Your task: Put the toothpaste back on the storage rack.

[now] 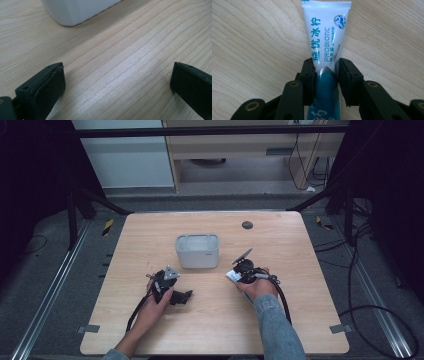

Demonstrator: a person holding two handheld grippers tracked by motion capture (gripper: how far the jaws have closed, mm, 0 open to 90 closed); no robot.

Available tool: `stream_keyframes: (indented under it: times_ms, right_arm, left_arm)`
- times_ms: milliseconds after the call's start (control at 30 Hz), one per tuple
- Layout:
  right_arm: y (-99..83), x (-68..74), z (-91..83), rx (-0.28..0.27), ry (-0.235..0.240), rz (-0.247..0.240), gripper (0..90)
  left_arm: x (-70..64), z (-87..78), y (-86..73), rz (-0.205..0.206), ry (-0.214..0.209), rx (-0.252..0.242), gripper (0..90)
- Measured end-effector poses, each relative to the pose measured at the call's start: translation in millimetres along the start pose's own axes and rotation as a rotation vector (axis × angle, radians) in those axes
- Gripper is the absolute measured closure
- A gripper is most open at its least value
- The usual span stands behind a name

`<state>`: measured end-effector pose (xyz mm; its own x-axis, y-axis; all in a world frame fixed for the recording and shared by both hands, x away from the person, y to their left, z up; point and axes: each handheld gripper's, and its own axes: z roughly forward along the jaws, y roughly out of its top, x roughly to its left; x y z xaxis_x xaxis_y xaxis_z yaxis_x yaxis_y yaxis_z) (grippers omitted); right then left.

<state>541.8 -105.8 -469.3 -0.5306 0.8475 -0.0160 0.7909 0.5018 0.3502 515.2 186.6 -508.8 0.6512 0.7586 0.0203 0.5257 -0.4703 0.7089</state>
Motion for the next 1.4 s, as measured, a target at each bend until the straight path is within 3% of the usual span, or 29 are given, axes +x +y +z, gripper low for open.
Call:
stream_keyframes:
  times_ms: [167,533,733,967,1167,1400]
  right_arm:
    - [-0.3,0.5,-4.6,-0.018,-0.012,0.000,76.3]
    - [-7.5,-4.6,-16.1,-0.072,-0.004,0.016,78.9]
    - [-9.9,-9.8,-32.3,-0.066,-0.039,0.025,79.3]
    - [-11.4,-18.2,-50.2,-0.100,-0.084,0.022,79.6]
    - [-13.5,-24.3,-67.4,-0.149,-0.108,0.040,79.6]
    - [-13.8,-28.1,-85.4,-0.250,-0.150,0.059,79.5]
  left_arm:
    - [0.0,0.0,0.0,0.000,0.000,0.000,0.0]
    - [0.2,-0.1,0.1,0.002,0.000,0.002,0.0]
    - [0.0,-0.1,0.1,0.000,0.001,0.001,0.0]
    - [0.0,-0.1,0.1,0.001,0.001,0.002,0.0]
    - [0.1,0.0,0.0,0.000,0.000,0.000,0.0]
    - [0.0,-0.1,0.1,0.000,0.001,0.001,0.0]
